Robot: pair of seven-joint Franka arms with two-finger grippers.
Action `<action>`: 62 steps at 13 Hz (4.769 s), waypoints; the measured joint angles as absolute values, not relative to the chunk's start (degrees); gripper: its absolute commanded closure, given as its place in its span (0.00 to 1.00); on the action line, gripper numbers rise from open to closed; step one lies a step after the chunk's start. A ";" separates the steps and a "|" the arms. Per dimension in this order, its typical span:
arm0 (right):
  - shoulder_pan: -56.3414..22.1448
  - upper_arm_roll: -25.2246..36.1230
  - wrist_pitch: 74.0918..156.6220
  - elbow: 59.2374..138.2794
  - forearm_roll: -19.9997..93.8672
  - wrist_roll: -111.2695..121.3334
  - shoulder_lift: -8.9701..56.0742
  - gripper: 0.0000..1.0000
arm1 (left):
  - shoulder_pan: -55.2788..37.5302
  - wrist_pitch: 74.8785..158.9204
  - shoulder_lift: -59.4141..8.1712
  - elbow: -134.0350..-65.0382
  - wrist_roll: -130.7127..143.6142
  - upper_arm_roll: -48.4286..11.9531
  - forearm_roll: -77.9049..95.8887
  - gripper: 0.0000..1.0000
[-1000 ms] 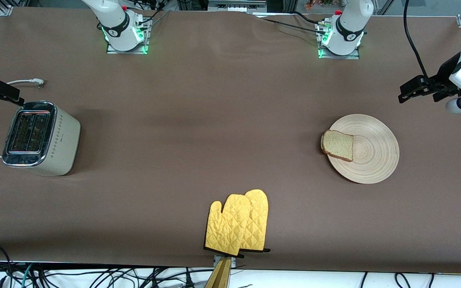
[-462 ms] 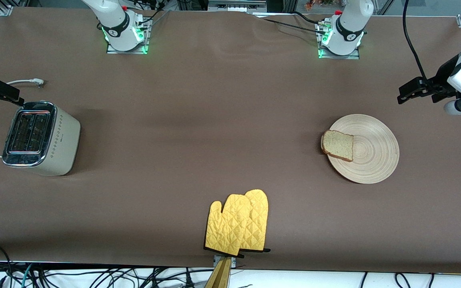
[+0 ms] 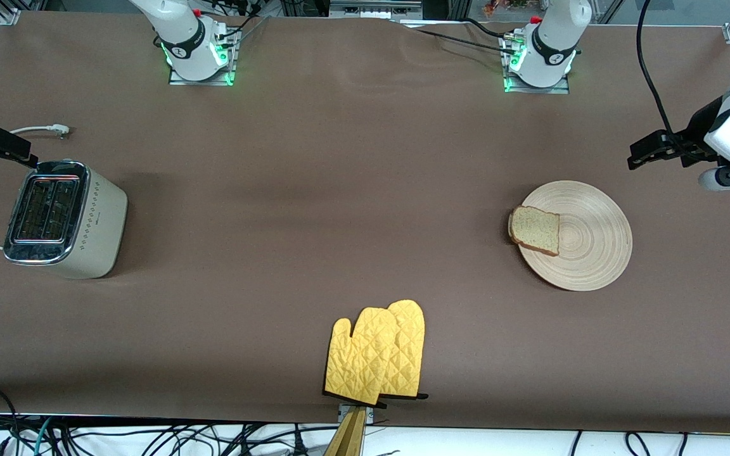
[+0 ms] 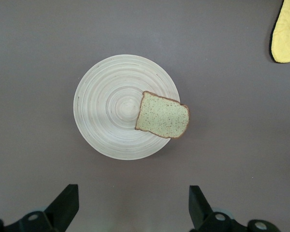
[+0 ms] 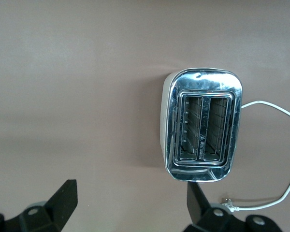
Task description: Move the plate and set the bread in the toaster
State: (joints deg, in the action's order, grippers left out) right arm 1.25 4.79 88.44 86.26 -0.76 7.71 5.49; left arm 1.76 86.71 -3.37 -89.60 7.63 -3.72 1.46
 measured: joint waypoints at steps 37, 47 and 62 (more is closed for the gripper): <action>1.35 4.79 88.45 86.26 -0.76 7.70 5.65 0.00 | 12.41 93.59 -4.85 -96.91 -5.34 -2.74 2.98 0.00; 1.40 4.88 88.47 86.25 -0.75 7.71 5.93 0.00 | 31.75 101.25 -24.17 -97.51 -38.65 -4.35 16.96 0.00; 1.41 4.92 88.49 86.12 -0.75 7.70 6.11 0.00 | 40.64 102.27 -43.27 -94.83 -46.82 -12.24 24.73 0.00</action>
